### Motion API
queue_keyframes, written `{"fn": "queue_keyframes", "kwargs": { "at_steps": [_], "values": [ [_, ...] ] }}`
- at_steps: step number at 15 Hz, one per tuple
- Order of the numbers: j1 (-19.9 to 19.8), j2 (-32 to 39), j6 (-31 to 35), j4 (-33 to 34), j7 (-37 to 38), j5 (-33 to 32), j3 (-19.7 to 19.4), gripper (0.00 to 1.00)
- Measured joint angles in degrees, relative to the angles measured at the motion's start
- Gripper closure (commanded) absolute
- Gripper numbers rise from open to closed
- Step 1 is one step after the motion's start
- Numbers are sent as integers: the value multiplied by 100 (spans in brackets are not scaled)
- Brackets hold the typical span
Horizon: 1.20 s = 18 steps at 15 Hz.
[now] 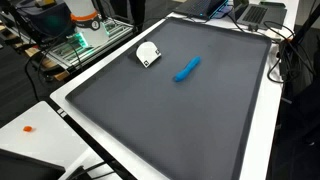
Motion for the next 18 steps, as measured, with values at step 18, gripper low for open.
{"fn": "queue_keyframes", "kwargs": {
  "at_steps": [18],
  "values": [
    [-101, 712, 2418, -1166, 2065, 1553, 155, 0]
  ]
}}
